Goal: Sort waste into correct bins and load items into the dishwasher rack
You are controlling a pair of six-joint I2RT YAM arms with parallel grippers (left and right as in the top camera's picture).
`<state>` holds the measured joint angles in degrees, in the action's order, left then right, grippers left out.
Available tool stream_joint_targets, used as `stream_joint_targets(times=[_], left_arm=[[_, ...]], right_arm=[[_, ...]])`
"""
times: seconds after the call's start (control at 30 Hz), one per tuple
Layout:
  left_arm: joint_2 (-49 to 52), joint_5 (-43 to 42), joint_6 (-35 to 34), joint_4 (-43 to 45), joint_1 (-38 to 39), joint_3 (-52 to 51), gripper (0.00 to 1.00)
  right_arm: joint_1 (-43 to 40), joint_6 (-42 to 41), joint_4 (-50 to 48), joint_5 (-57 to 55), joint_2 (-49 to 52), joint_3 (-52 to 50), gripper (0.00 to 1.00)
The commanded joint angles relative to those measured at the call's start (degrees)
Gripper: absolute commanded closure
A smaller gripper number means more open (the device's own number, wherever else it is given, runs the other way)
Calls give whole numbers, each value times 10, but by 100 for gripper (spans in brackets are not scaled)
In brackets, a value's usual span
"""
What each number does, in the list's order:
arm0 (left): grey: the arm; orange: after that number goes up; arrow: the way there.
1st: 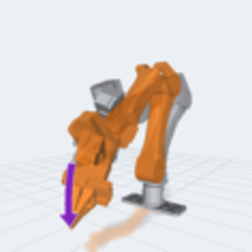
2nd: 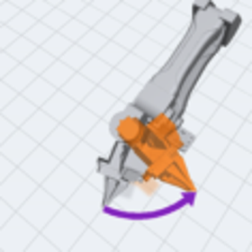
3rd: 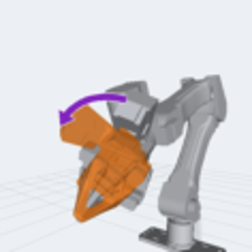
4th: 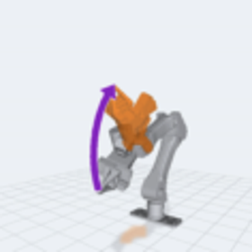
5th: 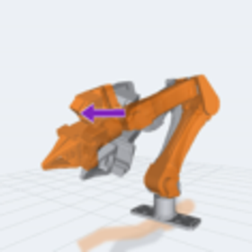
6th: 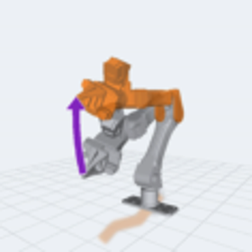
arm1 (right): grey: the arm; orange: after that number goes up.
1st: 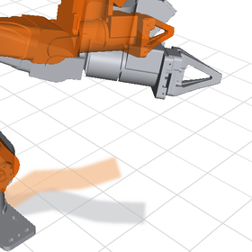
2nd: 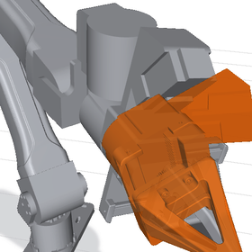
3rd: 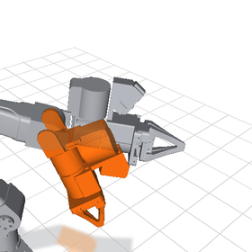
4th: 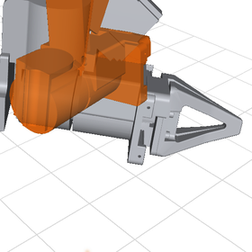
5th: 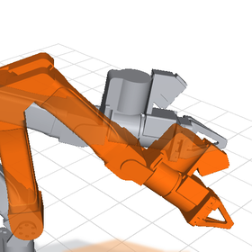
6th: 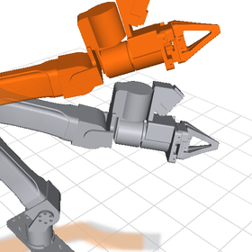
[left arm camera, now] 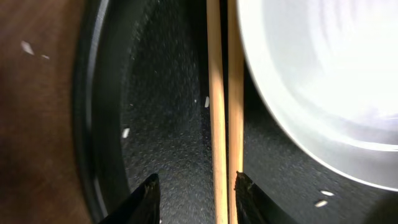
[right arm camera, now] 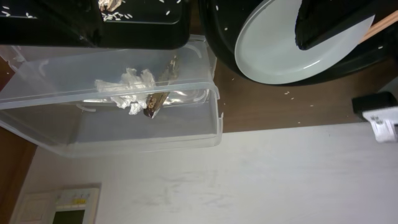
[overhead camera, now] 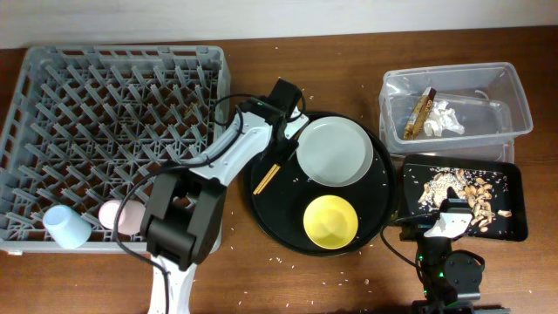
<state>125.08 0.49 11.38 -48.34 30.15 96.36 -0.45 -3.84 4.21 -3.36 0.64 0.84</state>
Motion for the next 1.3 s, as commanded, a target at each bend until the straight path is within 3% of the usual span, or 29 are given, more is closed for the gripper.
stream_joint_targets(times=[0.0,0.07,0.1,0.13,0.2,0.3,0.37,0.43,0.53,0.7,0.83,0.9,0.97,1.1,1.2,1.27], left_arm=[[41,3,7,-1,1,-8,62],[46,-13,7,-10,1,-8,66],[46,-55,5,-19,1,-7,80],[46,-73,-13,-25,1,-7,87],[46,-112,-23,-49,1,-7,88],[46,-42,-23,-53,1,-7,83],[46,-85,-35,-58,1,-7,100],[44,-97,-72,-109,-1,35,100],[39,-93,-84,-249,-18,208,100],[39,54,-190,-467,-111,455,100],[54,35,-224,-421,-196,381,100],[54,27,-207,-369,-197,298,98],[54,9,-184,-360,-197,271,83],[35,-73,-169,-452,-190,379,47],[19,-99,-169,-456,-124,386,47],[20,-95,-152,-406,-38,326,54]], right_arm=[[-3,4,1,1,-3,-5,2],[-3,4,1,2,-3,-5,2],[-3,4,1,2,-3,-5,1],[-3,4,1,2,-3,-5,1],[-3,4,1,1,-3,-5,2],[-3,4,1,2,-3,-5,1],[-3,4,1,1,-3,-5,2],[-3,4,1,2,-3,-5,2],[-3,4,1,2,-3,-5,2],[-3,4,1,2,-3,-5,2],[-3,4,1,2,-3,-5,2],[-3,4,1,2,-3,-5,2],[-3,4,1,2,-3,-5,2],[-3,4,1,1,-3,-5,2],[-3,4,1,1,-3,-5,2],[-3,4,1,2,-3,-5,1]])
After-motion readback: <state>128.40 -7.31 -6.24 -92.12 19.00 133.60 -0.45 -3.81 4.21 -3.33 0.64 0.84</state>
